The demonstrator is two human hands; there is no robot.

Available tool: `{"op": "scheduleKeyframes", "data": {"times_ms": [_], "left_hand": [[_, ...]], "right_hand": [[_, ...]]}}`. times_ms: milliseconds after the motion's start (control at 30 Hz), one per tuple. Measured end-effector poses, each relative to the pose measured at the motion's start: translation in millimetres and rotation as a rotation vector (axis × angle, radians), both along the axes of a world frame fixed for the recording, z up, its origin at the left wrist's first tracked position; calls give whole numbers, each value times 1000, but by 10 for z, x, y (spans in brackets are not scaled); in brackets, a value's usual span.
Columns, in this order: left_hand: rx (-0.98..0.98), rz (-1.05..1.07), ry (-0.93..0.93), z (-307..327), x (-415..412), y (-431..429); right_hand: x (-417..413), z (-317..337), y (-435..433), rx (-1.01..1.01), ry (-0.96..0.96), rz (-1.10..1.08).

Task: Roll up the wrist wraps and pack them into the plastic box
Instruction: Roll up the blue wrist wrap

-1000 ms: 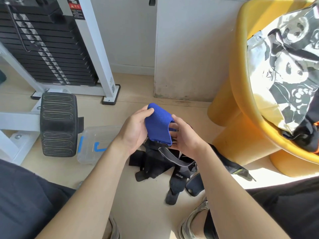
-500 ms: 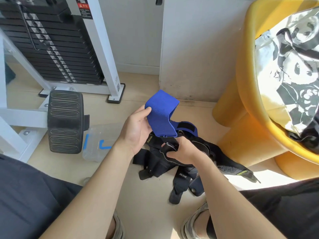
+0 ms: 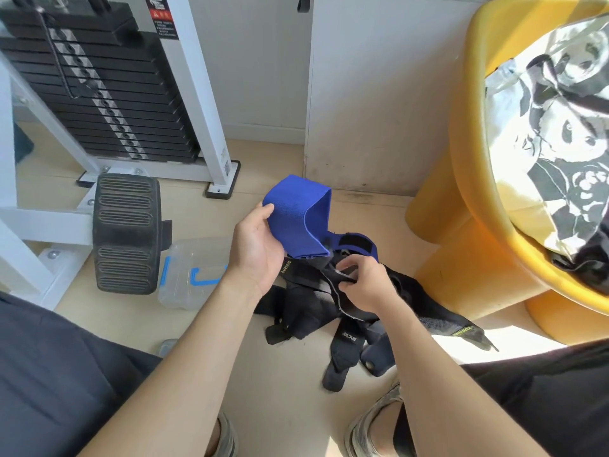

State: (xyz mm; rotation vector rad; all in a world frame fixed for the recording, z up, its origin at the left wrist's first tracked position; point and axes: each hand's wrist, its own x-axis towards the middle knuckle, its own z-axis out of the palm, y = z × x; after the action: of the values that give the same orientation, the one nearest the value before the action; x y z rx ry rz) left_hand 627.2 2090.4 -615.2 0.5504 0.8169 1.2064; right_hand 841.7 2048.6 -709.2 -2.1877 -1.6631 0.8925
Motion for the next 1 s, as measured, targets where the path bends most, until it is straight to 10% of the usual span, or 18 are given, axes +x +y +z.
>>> {"op": "scheduleKeyframes", "data": {"times_ms": [133, 367, 533, 667, 800, 1000], "left_hand": [[-46, 86, 2, 128, -213, 148], [-19, -97, 151, 200, -250, 127], [-32, -385, 174, 161, -261, 77], [-45, -451, 381, 51, -435, 59], [-36, -727, 847, -189, -621, 25], [-143, -1139, 1239, -646, -577, -163]], "right_hand": [[189, -103, -209, -76, -278, -145], [13, -16, -75, -147, 104, -127], [-154, 321, 252, -315, 1297, -505], [-62, 422, 356, -86, 1728, -740], [-93, 375, 436, 169, 1421, -890], [-340, 353, 290, 76, 862, -402]]}}
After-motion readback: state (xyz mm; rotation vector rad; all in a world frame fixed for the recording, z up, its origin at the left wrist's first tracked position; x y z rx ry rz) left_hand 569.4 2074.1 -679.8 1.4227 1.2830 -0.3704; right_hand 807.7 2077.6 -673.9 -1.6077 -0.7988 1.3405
